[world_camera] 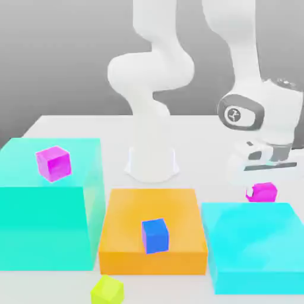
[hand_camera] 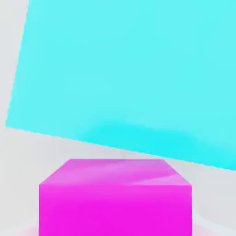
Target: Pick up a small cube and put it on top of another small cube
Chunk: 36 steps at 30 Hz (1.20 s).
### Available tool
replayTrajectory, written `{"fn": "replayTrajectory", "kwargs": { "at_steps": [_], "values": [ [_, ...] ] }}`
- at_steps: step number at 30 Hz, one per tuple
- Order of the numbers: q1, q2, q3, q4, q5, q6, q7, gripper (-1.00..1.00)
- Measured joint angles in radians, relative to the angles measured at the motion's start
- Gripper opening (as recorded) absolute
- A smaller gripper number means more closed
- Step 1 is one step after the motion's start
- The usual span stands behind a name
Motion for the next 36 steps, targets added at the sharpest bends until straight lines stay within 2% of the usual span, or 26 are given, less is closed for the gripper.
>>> {"fn": "replayTrajectory", "kwargs": {
  "at_steps": [6,8,13,17,25,32,36],
  "values": [
    [0.015,-0.066,0.014,-0.03,0.132,-0.012,-0.099,-1.0],
    [0.032,-0.073,0.007,-0.013,0.146,-0.036,-0.125,-1.0],
    [0.121,-0.052,-0.142,0.071,0.161,-0.101,-0.224,-1.0],
    [-0.067,-0.022,-0.249,0.155,0.156,-0.159,-0.304,-1.0],
    [-0.283,0.039,-0.368,0.297,0.137,-0.244,-0.456,-1.0],
    [-0.446,0.091,-0.514,0.414,0.12,-0.306,-0.588,-1.0],
    [-0.494,0.172,-0.544,0.423,0.15,-0.224,-0.632,-1.0]
  ]
}}
